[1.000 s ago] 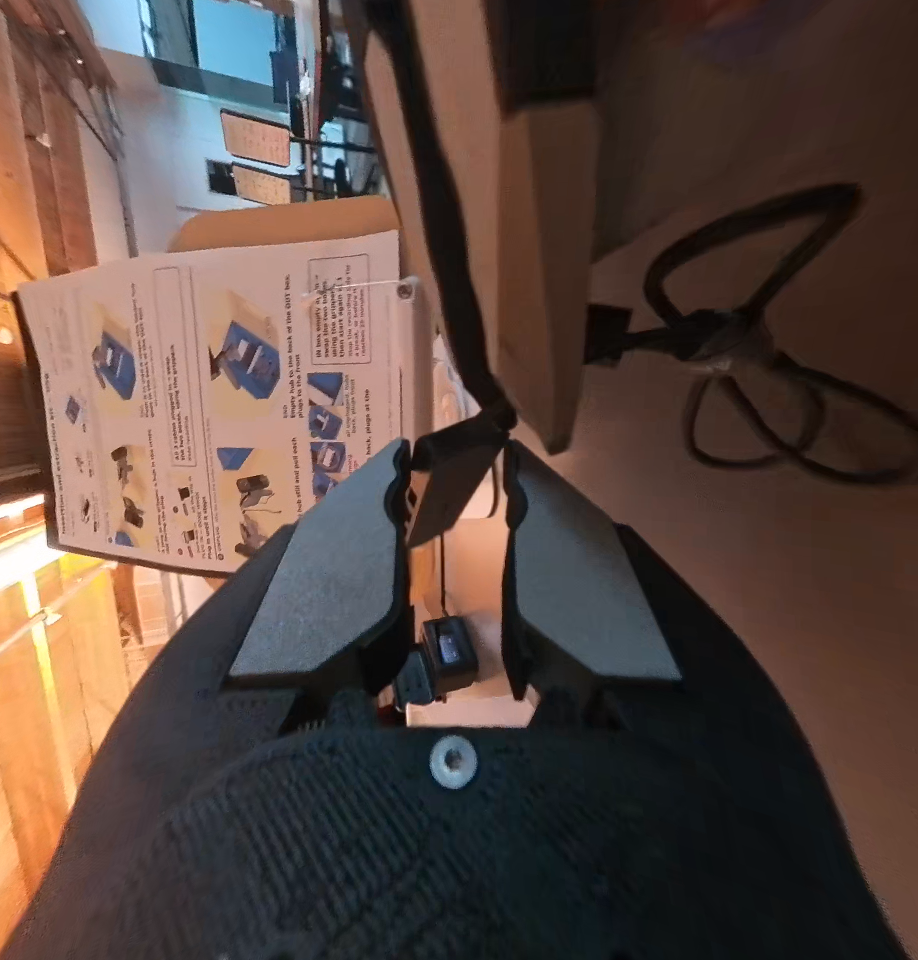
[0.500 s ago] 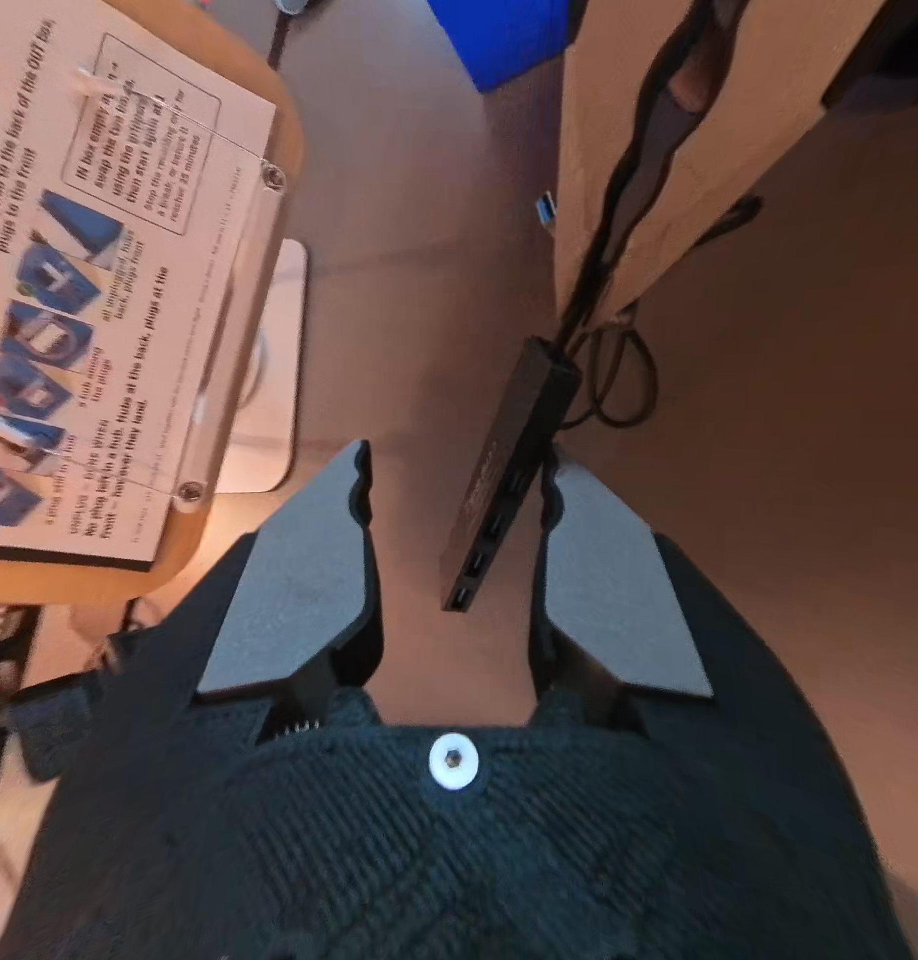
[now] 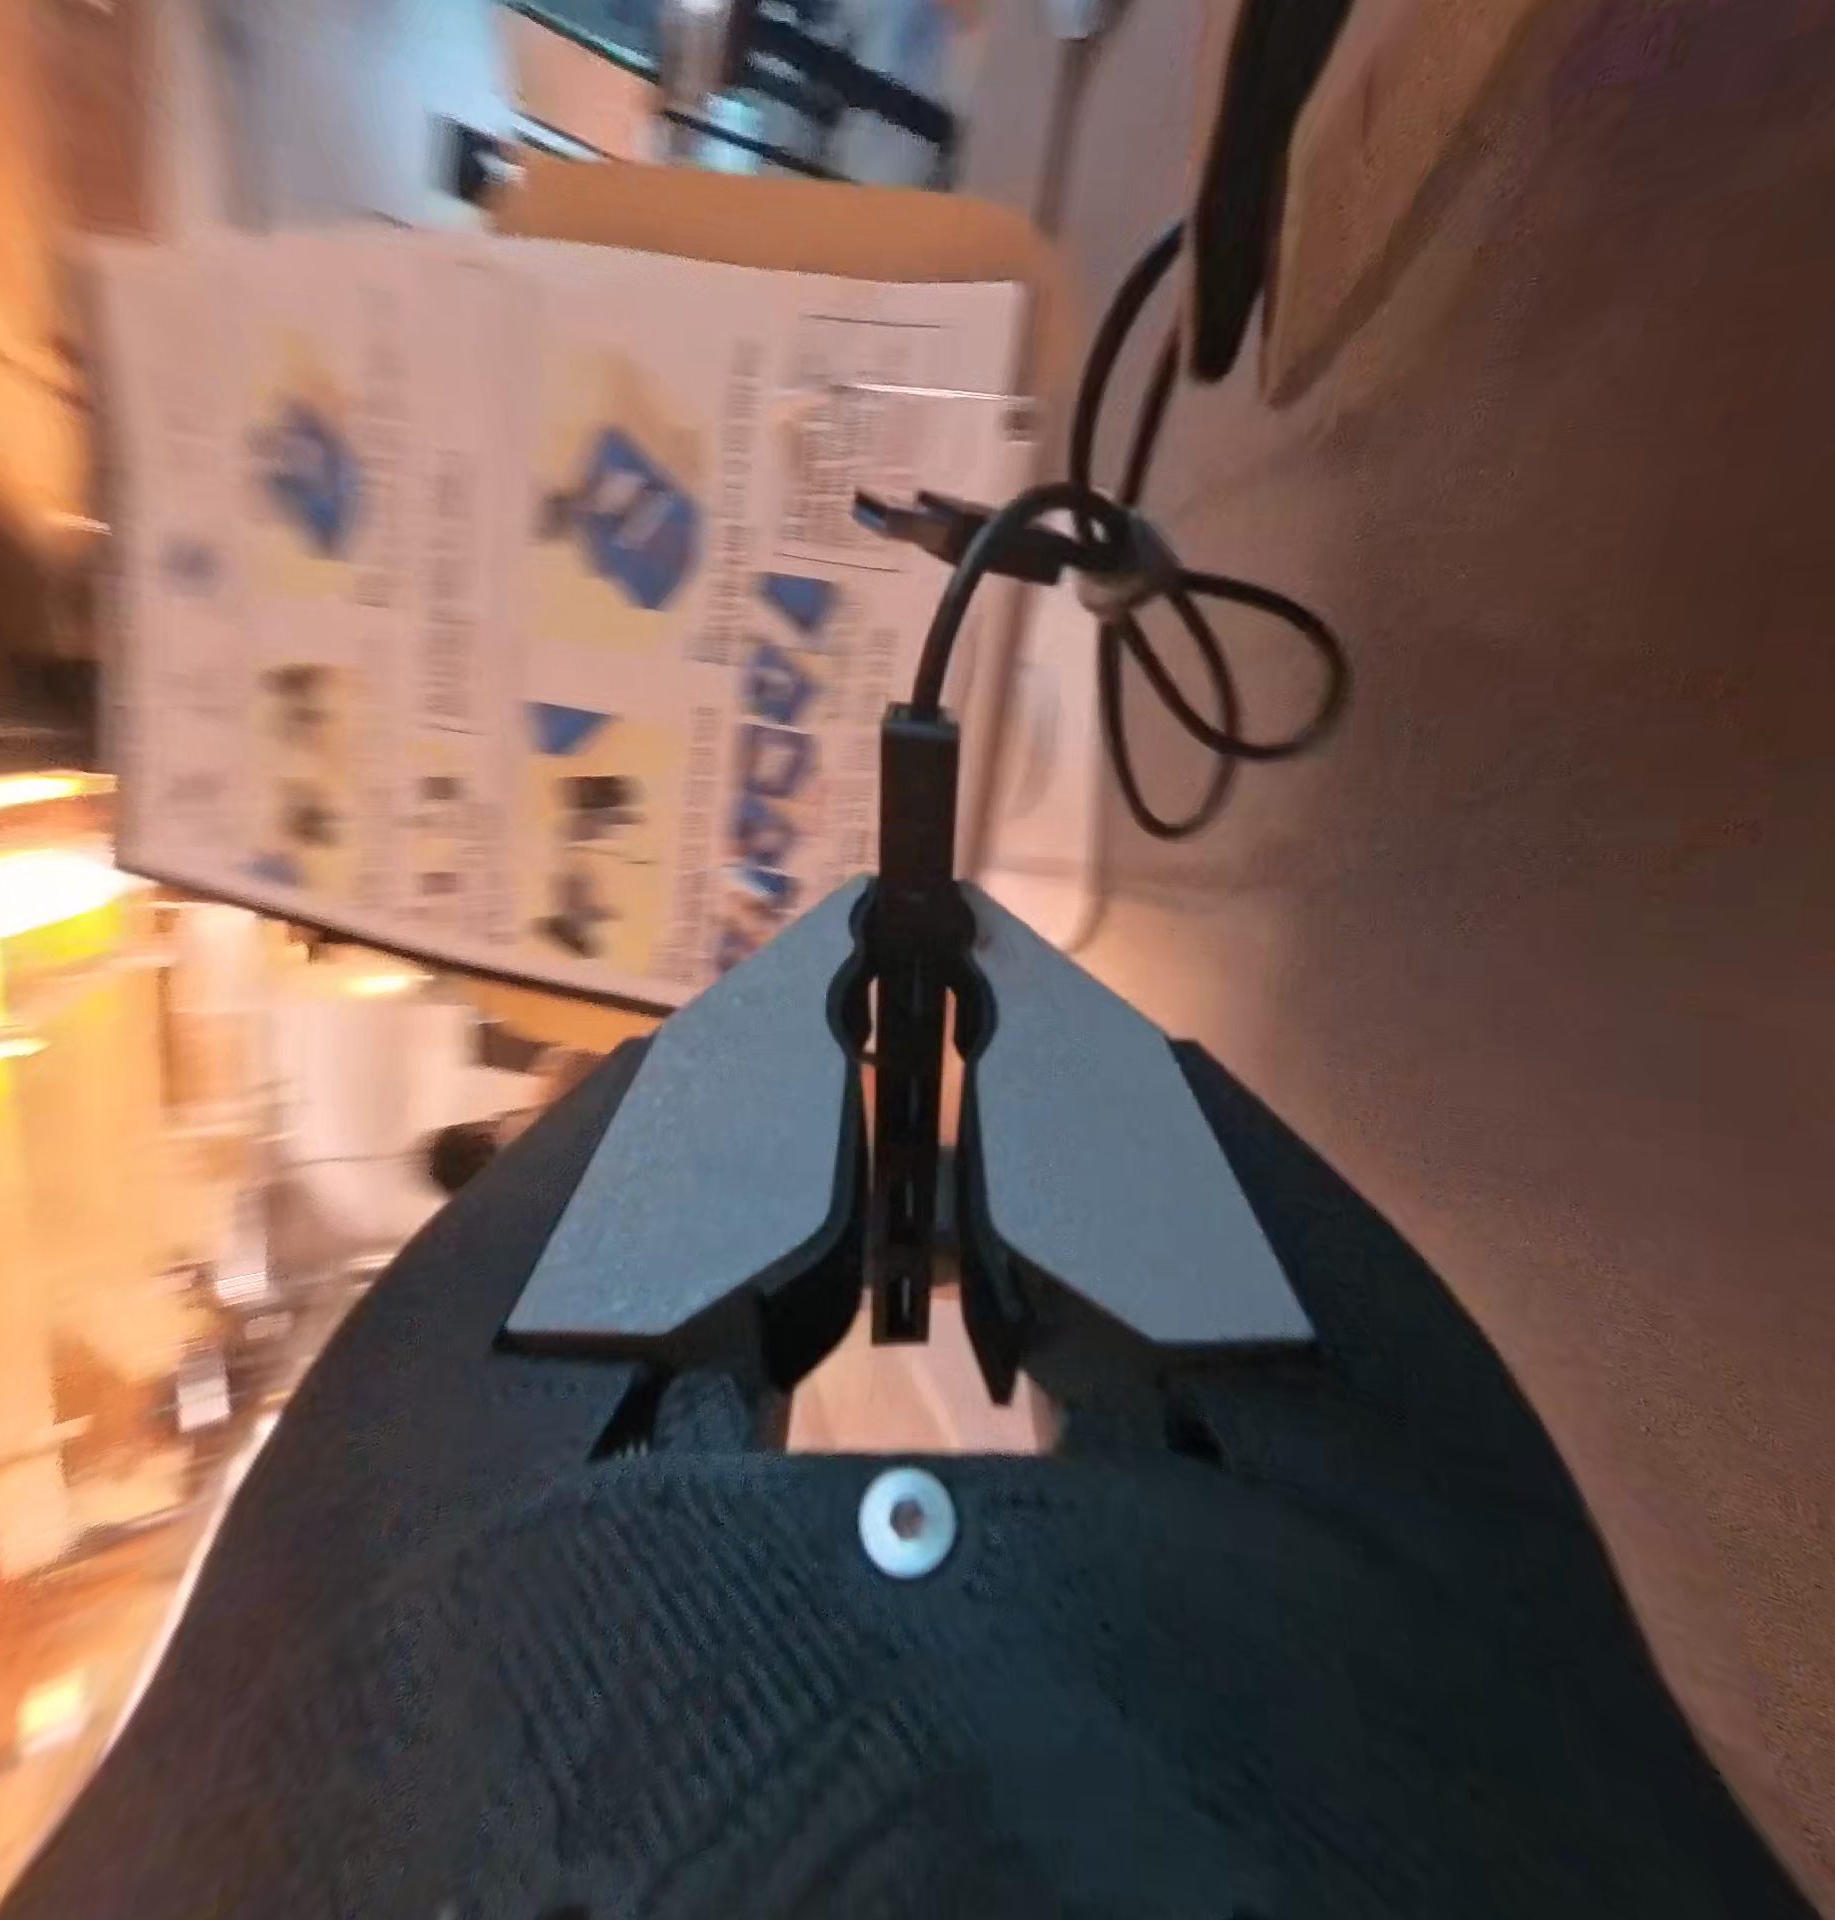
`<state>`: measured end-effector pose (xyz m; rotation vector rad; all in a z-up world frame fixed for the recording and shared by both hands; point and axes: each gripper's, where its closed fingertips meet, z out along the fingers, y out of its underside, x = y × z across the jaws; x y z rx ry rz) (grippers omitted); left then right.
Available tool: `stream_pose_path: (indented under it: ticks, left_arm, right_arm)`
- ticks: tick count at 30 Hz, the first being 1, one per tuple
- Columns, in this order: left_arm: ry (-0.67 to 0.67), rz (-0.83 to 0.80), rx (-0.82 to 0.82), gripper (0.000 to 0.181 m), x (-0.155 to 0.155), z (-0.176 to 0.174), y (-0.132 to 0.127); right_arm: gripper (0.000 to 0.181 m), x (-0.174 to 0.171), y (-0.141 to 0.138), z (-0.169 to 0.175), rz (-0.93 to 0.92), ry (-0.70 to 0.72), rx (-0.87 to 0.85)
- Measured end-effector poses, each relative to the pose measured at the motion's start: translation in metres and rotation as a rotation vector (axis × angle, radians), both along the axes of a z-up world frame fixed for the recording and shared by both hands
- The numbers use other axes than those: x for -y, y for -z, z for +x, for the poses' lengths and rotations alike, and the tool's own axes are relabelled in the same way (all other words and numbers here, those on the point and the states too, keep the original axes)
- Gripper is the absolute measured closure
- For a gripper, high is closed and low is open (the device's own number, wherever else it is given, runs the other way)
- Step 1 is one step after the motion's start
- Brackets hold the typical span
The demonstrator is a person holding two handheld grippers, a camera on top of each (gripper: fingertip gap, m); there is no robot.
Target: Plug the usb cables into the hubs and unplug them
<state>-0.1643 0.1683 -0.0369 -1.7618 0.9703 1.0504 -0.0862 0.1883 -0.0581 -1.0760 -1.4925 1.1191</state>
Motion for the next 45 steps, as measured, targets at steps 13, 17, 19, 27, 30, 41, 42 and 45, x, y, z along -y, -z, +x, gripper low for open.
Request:
stream_pose_path:
  ticks: [13,17,19,27,30,41,42,45]
  left_arm:
    - [0.043,-0.375,0.019,0.16,0.048,0.057,0.152]
    - [0.071,-0.408,0.276,0.121,0.057,0.078,0.141]
    - [0.074,-0.417,0.425,0.104,0.059,0.085,0.129]
    - [0.173,-0.167,0.862,0.104,0.033,0.082,0.06]
    - [0.105,-0.062,0.918,0.123,0.007,0.061,0.059]
    - [0.032,0.082,0.87,0.168,-0.035,0.02,0.074]
    - [0.036,0.069,0.878,0.168,-0.034,0.022,0.078]
    - [0.029,0.038,0.897,0.165,-0.035,0.025,0.084]
  right_arm:
    - [0.178,-0.034,-0.008,0.009,-0.074,0.137,-0.055]
    - [0.178,-0.032,0.003,0.003,-0.073,0.13,-0.005]
    - [0.178,-0.032,0.007,0.001,-0.061,0.137,0.011]
    - [0.175,-0.037,0.022,-0.006,-0.07,0.17,0.065]
    - [0.171,-0.044,0.032,-0.009,-0.068,0.212,0.099]
    - [0.12,-0.065,0.066,-0.026,-0.131,0.303,0.198]
    - [0.118,-0.064,0.068,-0.029,-0.142,0.298,0.206]
    - [0.115,-0.06,0.074,-0.032,-0.163,0.275,0.231]
